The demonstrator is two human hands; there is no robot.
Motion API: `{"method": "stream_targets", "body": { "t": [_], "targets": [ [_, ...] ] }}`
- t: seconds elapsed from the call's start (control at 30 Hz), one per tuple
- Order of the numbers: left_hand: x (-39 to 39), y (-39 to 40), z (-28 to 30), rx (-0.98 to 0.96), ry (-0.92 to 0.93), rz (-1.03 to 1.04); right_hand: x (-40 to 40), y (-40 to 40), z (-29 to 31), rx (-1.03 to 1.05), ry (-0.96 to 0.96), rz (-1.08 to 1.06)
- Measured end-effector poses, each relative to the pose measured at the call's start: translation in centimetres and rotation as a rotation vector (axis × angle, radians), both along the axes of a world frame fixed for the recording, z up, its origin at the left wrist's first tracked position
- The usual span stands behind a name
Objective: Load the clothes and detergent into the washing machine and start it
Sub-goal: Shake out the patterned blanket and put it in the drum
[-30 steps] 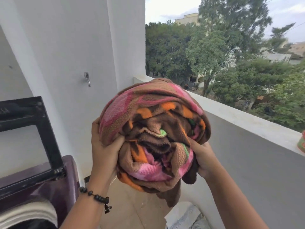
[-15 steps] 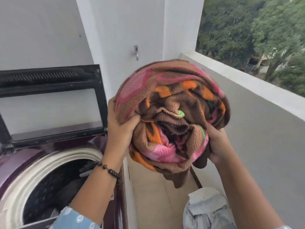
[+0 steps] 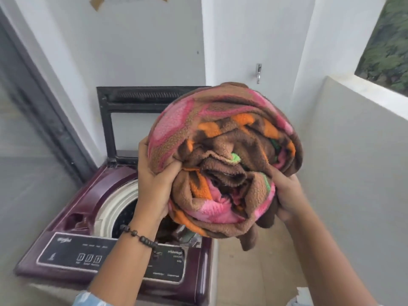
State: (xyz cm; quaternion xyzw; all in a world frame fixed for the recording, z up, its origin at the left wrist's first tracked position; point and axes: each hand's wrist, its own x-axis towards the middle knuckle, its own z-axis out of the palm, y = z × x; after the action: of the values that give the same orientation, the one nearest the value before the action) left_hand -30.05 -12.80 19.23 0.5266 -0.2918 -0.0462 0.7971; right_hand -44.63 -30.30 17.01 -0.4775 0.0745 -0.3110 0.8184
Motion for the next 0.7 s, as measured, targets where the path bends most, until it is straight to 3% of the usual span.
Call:
{"method": "stream_targets", "body": {
  "t": [0.27, 0.7],
  "targets": [
    [1.6, 7.1, 1.3, 0.041, -0.015, 0.265, 6.0, 4.7, 0.3, 0.033, -0.055, 0.218],
    [12.6, 12.6, 0.0, -0.031, -0.018, 0.263, 17.4, 9.4, -0.6, 0.026, 0.006, 0.265]
  ]
}}
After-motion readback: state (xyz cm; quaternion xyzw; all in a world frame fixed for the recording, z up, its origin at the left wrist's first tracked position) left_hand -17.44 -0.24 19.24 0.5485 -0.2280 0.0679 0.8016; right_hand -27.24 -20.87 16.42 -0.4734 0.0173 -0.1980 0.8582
